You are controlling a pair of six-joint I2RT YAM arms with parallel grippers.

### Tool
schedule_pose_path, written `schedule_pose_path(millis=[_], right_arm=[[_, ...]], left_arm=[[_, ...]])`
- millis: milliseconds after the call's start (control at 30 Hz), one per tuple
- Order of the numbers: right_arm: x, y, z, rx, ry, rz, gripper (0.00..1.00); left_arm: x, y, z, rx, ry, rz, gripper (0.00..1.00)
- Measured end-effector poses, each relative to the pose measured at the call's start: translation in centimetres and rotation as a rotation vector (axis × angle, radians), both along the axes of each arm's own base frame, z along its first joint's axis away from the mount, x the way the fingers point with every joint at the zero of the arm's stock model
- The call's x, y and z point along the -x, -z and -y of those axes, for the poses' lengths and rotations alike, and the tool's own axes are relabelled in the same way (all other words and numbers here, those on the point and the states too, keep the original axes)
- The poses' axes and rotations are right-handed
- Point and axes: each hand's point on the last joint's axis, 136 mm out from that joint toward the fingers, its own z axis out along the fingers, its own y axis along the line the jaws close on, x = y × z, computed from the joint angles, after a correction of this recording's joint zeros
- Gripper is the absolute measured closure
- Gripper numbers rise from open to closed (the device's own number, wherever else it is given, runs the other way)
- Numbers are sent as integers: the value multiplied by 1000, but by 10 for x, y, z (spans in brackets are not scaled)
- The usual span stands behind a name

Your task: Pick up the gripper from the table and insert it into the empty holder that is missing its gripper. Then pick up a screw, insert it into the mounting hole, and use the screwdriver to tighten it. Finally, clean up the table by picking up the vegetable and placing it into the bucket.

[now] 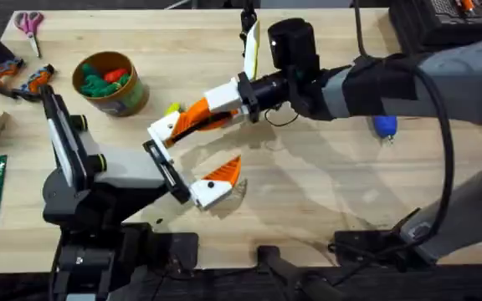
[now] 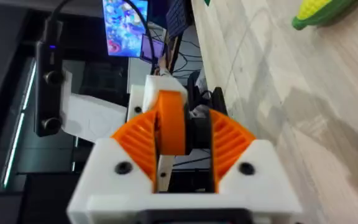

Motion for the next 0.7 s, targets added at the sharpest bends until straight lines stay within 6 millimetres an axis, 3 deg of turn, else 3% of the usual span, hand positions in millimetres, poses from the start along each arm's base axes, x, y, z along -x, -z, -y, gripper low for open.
schedule_pose_path(millis=[67,200,233,400,700], right_arm=[[1,2,1,0,-8,-7,520],[6,2,2,-14,-37,-15,51],[7,1,3,-21,-46,-16,18],[-2,-3,16,-39,-40,-26,10],[-57,-5,65,-53,121,-5,9]], left_arm=[[1,0,1,-3,11,5,15],[7,0,6,-5,50,9,15],[8,0,6,-5,55,11,15],[10,0,7,-6,67,13,15],[10,0,7,-8,69,15,15]])
